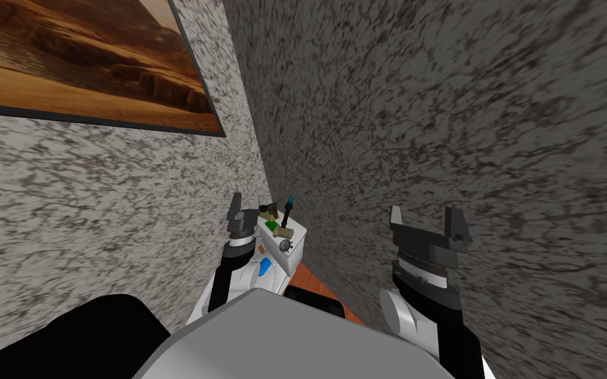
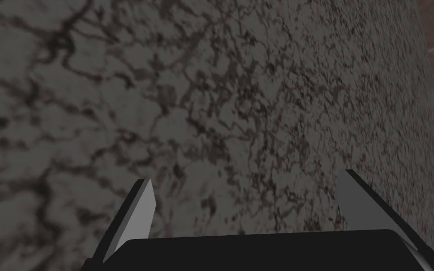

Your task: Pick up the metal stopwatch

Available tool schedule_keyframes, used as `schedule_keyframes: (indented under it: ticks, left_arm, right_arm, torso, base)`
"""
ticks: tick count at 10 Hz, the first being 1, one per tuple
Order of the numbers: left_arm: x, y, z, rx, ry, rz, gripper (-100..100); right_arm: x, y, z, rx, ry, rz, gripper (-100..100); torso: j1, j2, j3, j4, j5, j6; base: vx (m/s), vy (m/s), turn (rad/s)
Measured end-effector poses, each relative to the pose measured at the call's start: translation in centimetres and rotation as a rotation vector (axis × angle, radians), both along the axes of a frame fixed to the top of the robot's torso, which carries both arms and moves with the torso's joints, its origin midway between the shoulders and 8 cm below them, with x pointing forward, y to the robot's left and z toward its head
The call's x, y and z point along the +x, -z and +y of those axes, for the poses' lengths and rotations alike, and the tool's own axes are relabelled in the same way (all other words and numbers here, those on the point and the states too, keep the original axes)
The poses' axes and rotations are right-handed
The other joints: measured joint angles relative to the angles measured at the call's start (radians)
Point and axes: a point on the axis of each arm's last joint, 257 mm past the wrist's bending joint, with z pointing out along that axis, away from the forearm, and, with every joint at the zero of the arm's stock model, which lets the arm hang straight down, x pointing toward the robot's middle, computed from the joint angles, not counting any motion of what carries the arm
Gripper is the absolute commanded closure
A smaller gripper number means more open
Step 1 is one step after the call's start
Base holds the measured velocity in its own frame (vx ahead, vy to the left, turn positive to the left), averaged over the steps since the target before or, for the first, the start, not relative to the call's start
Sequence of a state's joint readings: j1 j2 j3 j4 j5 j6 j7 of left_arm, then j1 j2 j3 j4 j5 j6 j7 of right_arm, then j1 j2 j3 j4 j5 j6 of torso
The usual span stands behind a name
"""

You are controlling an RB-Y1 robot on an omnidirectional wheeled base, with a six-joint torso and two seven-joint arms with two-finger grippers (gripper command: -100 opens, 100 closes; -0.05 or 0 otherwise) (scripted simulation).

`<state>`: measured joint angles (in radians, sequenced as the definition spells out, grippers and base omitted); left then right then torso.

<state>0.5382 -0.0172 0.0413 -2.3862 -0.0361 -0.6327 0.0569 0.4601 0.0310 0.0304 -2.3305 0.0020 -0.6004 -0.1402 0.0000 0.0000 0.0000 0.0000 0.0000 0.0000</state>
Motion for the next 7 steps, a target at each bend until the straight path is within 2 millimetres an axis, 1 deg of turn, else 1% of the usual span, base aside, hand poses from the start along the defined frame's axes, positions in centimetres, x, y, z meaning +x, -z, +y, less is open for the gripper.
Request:
schedule_keyframes:
  ticks: [3, 7]
  left_arm:
    - [1.1, 0.7, -0.6, 0.050, 0.033, 0.055, -100]
    - [3.8, 3.3, -0.3, 0.081, 0.060, 0.187, -100]
  right_arm:
    - [0.0, 0.0, 0.0, 0.000, 0.000, 0.000, 0]
    - [0.0, 0.0, 0.0, 0.000, 0.000, 0.000, 0]
  torso:
    - [0.004, 0.006, 0.003, 0.001, 0.001, 0.000]
    - [0.001, 0.006, 0.004, 0.001, 0.000, 0.000]
  base:
    - [-0.091, 0.039, -0.027]
    - [-0.093, 0.010, -0.021]
